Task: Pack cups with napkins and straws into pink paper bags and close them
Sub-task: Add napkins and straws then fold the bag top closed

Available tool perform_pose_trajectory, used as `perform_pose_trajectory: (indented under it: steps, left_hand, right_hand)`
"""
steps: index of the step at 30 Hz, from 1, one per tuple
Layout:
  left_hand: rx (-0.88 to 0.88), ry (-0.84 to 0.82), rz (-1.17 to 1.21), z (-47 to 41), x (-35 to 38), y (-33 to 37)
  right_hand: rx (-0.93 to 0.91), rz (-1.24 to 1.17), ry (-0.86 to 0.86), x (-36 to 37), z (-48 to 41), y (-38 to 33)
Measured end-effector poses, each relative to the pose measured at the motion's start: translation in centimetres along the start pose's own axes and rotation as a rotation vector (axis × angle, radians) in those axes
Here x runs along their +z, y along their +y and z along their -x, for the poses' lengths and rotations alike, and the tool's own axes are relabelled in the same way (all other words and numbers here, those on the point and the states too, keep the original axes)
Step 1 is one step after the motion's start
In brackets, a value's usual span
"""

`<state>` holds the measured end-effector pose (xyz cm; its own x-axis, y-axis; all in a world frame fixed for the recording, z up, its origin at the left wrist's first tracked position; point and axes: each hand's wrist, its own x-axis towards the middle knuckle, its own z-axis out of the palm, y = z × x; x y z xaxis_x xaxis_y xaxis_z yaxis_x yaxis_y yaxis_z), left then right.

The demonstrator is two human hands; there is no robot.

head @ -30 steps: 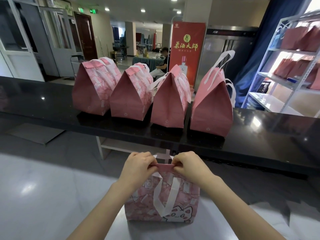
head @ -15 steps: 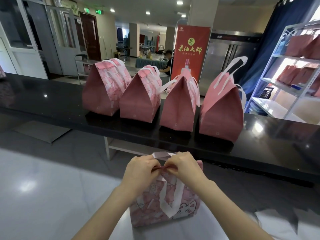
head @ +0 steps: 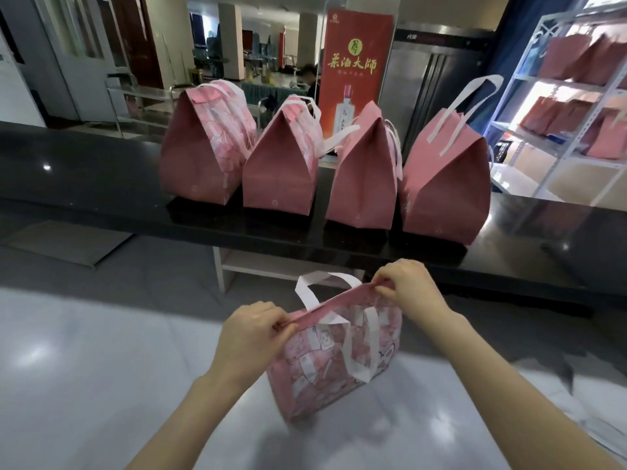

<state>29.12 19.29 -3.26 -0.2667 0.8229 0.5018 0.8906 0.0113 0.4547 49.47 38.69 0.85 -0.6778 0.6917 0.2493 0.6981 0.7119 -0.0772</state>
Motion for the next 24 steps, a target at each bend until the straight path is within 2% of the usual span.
perform_pose_trajectory:
  steps: [3,5,8,12,15,20,22,24]
  left_hand:
    - [-0.034,0.029,0.026,0.7,0.2,-0.2]
    - [-0.057,0.045,0.077,1.4,0.3,-0.1]
    - [-0.144,0.092,0.143,2.8,0.4,0.9]
    - [-0.202,0.183,0.186,5.5,0.7,2.8]
    - [-0.22,0.23,0.255,7.8,0.7,4.3]
    - [-0.224,0.281,0.322,11.8,0.1,6.4]
    - [-0.224,0.255,0.388,13.3,-0.3,6.4]
    - [-0.22,0.152,0.482,14.8,-0.8,5.9]
  right_hand:
    - [0.021,0.05,0.007,0.3,0.0,-0.6]
    - [0.037,0.011,0.07,0.6,0.6,-1.2]
    - [0.151,-0.157,0.189,1.4,3.0,-2.5]
    - [0.345,-0.533,0.298,3.1,8.6,-5.2]
    - [0.362,-0.685,0.239,5.1,13.7,-8.1]
    - [0.314,-0.919,-0.021,7.7,19.9,-12.2]
    - [0.339,-1.043,-0.019,7.9,20.8,-13.2]
    - [0.377,-1.184,-0.019,8.1,21.4,-13.8]
